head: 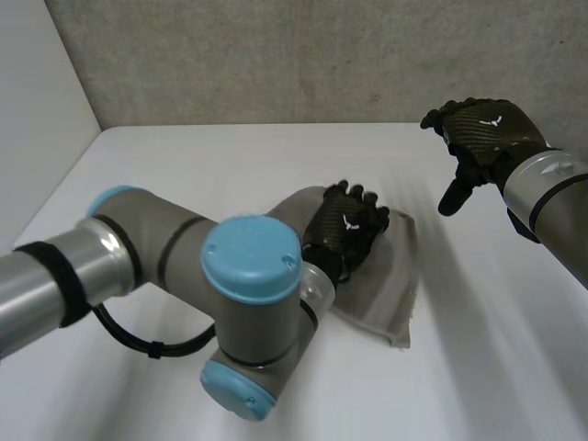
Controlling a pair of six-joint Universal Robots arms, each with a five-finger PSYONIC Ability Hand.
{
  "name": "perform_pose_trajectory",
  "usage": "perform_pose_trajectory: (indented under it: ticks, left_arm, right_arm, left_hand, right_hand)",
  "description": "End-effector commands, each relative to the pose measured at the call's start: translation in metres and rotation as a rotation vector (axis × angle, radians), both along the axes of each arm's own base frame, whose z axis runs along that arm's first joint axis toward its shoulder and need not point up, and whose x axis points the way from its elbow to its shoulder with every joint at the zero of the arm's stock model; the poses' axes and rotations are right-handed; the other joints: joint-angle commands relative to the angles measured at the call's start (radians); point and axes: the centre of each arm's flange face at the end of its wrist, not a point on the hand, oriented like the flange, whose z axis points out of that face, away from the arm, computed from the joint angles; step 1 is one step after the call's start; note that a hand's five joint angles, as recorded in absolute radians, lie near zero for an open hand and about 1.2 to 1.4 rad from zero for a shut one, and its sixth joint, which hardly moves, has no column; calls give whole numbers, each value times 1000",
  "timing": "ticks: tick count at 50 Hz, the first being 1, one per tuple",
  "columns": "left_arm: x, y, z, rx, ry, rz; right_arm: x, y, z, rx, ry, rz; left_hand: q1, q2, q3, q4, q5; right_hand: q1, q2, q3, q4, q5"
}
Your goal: Fold the towel.
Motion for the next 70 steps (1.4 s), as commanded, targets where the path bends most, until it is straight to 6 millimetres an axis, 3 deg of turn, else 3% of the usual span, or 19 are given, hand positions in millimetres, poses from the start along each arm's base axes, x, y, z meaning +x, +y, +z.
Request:
perform_pose_trajectory:
  ticks: [1, 6, 9, 11, 13, 17, 25, 28, 35, 37, 46, 48, 49, 51, 52, 54, 57, 62, 70]
  left_arm:
    - [26, -20, 44, -50, 59, 86]
    - [66, -43, 62, -58, 68, 189]
    - [78, -51, 62, -54, 63, 223]
    - [100, -68, 59, -41, 49, 293]
    - [110, -76, 55, -30, 38, 326]
    - [135, -98, 43, 8, 23, 398]
    - [164, -131, 21, 157, 120, 417]
    - [168, -135, 20, 185, 155, 413]
    - [173, -137, 16, 275, 247, 415]
    - [173, -136, 17, 276, 248, 415]
    - [175, -129, 16, 287, 242, 416]
    - [176, -128, 15, 289, 241, 416]
    - [176, -127, 14, 292, 239, 417]
    - [176, -126, 14, 295, 238, 416]
    - [176, -125, 13, 297, 235, 414]
    - [176, -124, 11, 302, 232, 415]
    - [175, -122, 11, 305, 230, 411]
    - [171, -118, 7, 315, 225, 398]
    - [154, -105, -3, 345, 215, 337]
  right_arm:
    - [2, 4, -3, 21, 2, 2]
    - [1, 10, -9, 81, 10, 3]
    - [4, 17, -18, 140, 3, 12]
    - [10, 23, -23, 173, -17, 24]
    - [22, 36, -39, 247, -46, 56]
    - [29, 50, -56, 302, -37, 79]
    - [42, 87, -90, 295, 35, 172]
    - [43, 96, -102, 257, 91, 212]
    - [48, 103, -123, 209, 184, 254]
    - [49, 99, -138, 211, 218, 232]
    - [51, 82, -158, 121, 286, 174]
    - [53, 75, -162, 55, 323, 166]
    - [53, 75, -162, 55, 323, 166]
    - [52, 68, -160, -8, 344, 145]
    - [52, 68, -160, -8, 344, 145]
    - [54, 64, -150, -61, 333, 134]
    - [56, 62, -142, -81, 316, 136]
    - [53, 56, -94, -192, 258, 101]
    - [49, 64, -50, -178, 247, 150]
  left_hand:
    - [-100, -94, -94, -92, -91]
    - [-100, -94, -94, -92, -91]
    - [-100, -94, -94, -92, -91]
    - [-97, -91, -91, -89, -89]
    - [-97, -91, -91, -89, -88]
    - [-91, -85, -85, -83, -83]
    - [-79, -73, -73, -71, -71]
    - [-76, -70, -70, -68, -68]
    - [-79, -73, -73, -71, -71]
    - [-82, -76, -76, -74, -74]
    - [-94, -88, -88, -86, -86]
    - [-94, -88, -88, -86, -86]
    - [-94, -88, -88, -86, -86]
    - [-94, -88, -88, -86, -86]
    - [-94, -88, -88, -86, -86]
    - [-94, -88, -88, -86, -86]
    - [-94, -88, -88, -86, -86]
    - [-94, -88, -88, -86, -86]
    - [-97, -91, -91, -89, -88]
  right_hand:
    - [-19, -60, -36, -59, -53]
    - [-19, -60, -36, -59, -53]
    - [-19, -60, -36, -59, -53]
    - [-19, -60, -36, -59, -53]
    - [-19, -60, -36, -59, -53]
    - [-19, -60, -36, -59, -53]
    - [161, 120, 144, 121, 127]
    - [273, 232, 256, 233, 239]
    - [256, 215, 238, 216, 222]
    - [226, 186, 209, 187, 193]
    - [258, 218, 241, 219, 225]
    - [384, 343, 367, 344, 350]
    - [385, 344, 368, 345, 351]
    - [863, 823, 846, 824, 830]
    - [866, 825, 849, 827, 832]
    - [1202, 1161, 1184, 1162, 1168]
    - [1203, 1162, 1186, 1163, 1169]
    - [1203, 1162, 1186, 1163, 1169]
    - [1203, 1162, 1186, 1163, 1169]
